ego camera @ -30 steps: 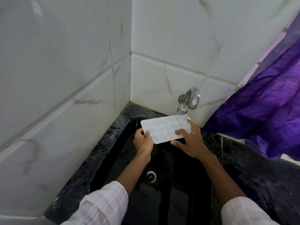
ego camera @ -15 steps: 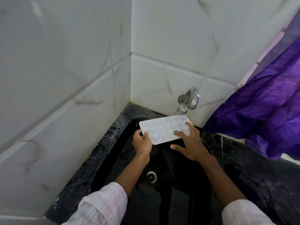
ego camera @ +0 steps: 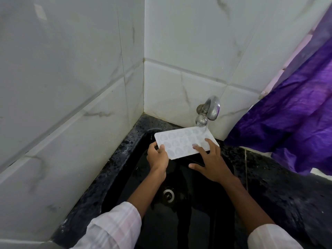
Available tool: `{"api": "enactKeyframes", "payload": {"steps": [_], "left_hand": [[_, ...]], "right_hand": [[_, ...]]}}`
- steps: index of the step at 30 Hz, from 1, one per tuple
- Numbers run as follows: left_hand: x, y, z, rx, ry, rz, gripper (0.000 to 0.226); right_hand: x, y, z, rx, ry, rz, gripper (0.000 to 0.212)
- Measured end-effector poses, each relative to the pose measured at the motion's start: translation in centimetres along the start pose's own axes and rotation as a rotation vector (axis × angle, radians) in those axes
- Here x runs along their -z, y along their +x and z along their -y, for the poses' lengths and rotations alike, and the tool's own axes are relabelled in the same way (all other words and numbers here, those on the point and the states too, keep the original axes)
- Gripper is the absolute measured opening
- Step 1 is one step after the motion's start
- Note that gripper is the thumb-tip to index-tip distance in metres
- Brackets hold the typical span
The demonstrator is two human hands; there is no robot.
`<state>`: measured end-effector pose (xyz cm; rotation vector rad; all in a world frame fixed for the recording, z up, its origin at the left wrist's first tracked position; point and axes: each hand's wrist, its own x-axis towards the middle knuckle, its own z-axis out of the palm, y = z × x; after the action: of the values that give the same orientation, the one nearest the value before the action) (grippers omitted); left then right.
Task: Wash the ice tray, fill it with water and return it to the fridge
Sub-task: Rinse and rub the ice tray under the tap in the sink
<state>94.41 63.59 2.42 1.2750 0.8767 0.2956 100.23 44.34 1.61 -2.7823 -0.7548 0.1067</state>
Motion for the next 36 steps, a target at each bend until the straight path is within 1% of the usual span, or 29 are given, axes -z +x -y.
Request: {"api": "enactKeyframes", "payload": {"steps": [4,8,11,13,14,16,18,19,22,24,26,28,30,33,34,36], "left_hand": [[0.1,0.0,0.1,-0.009,-0.006,0.006,0.026],[0.1,-0.1,0.5,-0.026,0.012,0.001,0.023],[0.7,-0.1,0.6,-0.044,0.062,0.006,0.022],[1.4,0.0,0.8,-0.059,0.104,0.011,0.022],[1.8,0.0,1.1,-0.073,0.128,0.012,0.022],[2.6,0.2,1.6,-0.1,0.178,0.014,0.024],[3.4,0.5,2.2,-0.122,0.223,0.021,0.025],[3.8,0.6,2.4,-0.131,0.254,0.028,0.025],[4.8,0.9,3.0,-0.176,0.378,0.065,0.025],[5.5,1.0,3.2,-0.232,0.457,0.105,0.026],[6.0,0.8,3.3,-0.295,0.492,0.152,0.027],[6.5,0.5,3.2,-0.348,0.501,0.194,0.028],[7.2,0.4,3.2,-0.404,0.481,0.247,0.028],[8.5,0.7,3.0,-0.518,0.472,0.35,0.027],[8.9,0.8,2.8,-0.58,0.48,0.371,0.026],[9.5,0.9,2.2,-0.71,0.511,0.384,0.023]], "right_hand": [[-0.5,-0.2,0.4,-0.031,0.016,-0.001,0.093],[-0.8,-0.6,0.8,-0.061,0.077,0.064,0.089],[-1.3,-1.6,0.3,-0.036,0.11,0.112,0.077],[-2.0,-2.4,0.1,-0.029,0.201,0.079,0.065],[-2.4,-2.7,0.1,-0.064,0.284,0.034,0.06],[-3.2,-3.1,0.2,-0.217,0.451,-0.082,0.054],[-4.0,-3.2,-0.2,-0.386,0.548,-0.175,0.053],[-4.1,-3.2,-0.4,-0.465,0.596,-0.186,0.056],[-4.9,-3.5,-0.9,-0.65,0.828,-0.107,0.067],[-5.9,-3.7,-1.2,-0.702,0.947,-0.013,0.074],[-6.9,-4.1,-1.2,-0.696,0.932,0.07,0.079],[-7.8,-4.4,-1.4,-0.68,0.911,0.091,0.077],[-8.2,-4.8,-1.2,-0.654,0.896,0.061,0.065],[-7.9,-5.4,-1.4,-0.646,0.871,-0.03,0.028],[-7.7,-5.5,-1.5,-0.628,0.847,-0.053,0.021],[-6.9,-5.9,-1.6,-0.571,0.834,-0.105,0.015]]}}
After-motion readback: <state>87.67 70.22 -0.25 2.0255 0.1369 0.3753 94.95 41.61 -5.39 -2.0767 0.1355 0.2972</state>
